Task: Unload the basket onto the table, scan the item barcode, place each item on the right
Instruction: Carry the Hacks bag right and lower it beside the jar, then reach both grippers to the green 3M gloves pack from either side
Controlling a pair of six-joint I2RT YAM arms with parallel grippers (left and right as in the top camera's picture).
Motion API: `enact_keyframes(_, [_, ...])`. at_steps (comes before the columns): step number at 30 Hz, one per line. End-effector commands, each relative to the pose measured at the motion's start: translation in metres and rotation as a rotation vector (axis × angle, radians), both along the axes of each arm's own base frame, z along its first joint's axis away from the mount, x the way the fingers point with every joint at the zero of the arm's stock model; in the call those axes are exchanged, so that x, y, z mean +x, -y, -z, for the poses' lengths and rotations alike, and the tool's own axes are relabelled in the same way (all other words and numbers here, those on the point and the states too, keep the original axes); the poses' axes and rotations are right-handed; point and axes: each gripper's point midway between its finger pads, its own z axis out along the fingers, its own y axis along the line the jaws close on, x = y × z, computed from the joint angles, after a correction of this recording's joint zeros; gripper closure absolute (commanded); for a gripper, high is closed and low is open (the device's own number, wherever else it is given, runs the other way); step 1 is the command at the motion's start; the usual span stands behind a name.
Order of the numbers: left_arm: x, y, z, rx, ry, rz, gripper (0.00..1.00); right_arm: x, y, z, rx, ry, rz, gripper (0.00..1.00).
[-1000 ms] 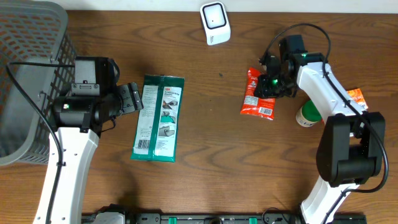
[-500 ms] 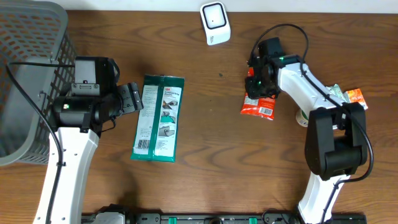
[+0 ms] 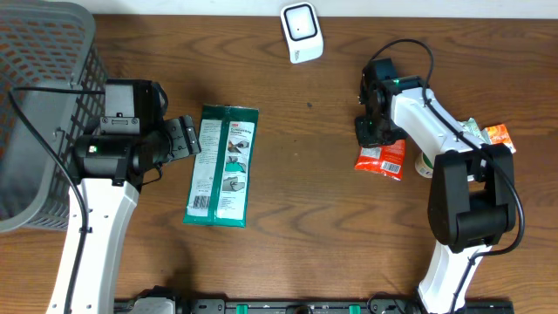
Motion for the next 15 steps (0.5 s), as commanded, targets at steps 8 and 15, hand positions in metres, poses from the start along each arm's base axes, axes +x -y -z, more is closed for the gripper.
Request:
enact_keyframes(8, [0.001, -0.001, -0.003, 0.012, 0.007, 0.006, 0.17, 0.012, -0.039, -0.087, 0.189, 0.102, -0.032, 0.62])
enact_keyframes(15, [0.001, -0.001, -0.003, 0.012, 0.007, 0.006, 0.17, -0.003, -0.082, -0.097, 0.393, 0.064, -0.089, 0.30])
